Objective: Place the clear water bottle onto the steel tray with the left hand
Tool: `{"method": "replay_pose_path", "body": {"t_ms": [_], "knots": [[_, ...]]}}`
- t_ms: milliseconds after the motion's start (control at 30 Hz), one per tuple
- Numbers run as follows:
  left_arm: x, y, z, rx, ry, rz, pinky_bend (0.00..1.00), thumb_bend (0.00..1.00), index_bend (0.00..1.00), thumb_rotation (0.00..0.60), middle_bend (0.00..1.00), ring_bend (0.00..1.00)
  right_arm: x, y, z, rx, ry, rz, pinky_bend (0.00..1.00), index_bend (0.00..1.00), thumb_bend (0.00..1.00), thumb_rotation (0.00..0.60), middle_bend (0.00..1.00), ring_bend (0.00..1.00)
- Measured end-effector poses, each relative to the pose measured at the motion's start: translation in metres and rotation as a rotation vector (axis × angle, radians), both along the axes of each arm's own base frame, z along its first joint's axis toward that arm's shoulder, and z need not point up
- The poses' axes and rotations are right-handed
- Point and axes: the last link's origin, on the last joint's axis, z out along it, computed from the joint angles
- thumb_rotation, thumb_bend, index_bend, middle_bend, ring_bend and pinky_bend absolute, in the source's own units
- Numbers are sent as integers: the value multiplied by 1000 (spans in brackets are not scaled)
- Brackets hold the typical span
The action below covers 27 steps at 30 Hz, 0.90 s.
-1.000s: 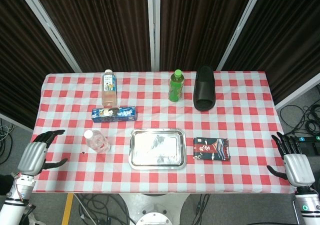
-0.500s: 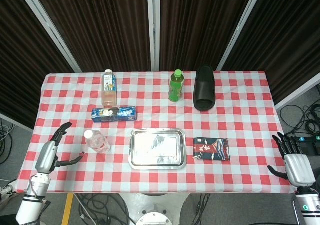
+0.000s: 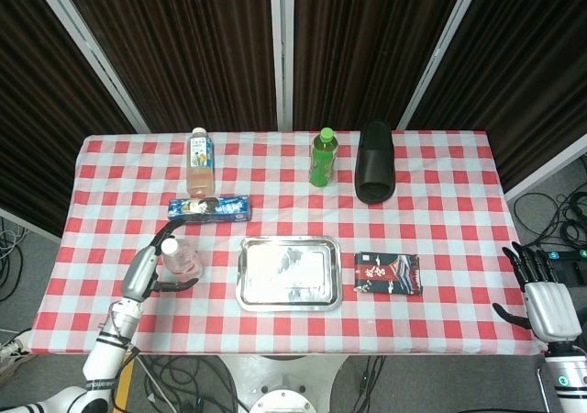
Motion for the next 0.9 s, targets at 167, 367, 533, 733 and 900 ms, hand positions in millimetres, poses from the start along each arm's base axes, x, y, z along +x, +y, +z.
{"method": "replay_pose_path", "body": {"t_ms": [167,367,533,733,900], "knots": [[-4,-2,-2,-28,-12,0,215,13,151,600,221,153,-1,-1,3,-9,-4,-3,0,0,95,600,0,0],[-13,-8,4,6,-29,19,373,138,331,600,441,329,-1,-1,2,-3,-6,-7,0,0,94,600,0,0],[-13,-5,3,52,-75,48,483,222,475,600,569,441,-2,-1,2,-4,-6,-6,0,0,94,600,0,0],[-7,3,0,96,-119,68,555,282,572,600,650,516,-2,0,2,-4,-7,-7,0,0,92,600,0,0],[3,9,5,109,-127,47,568,293,582,600,660,530,-1,-1,3,-9,-9,-6,0,0,93,600,0,0]]}}
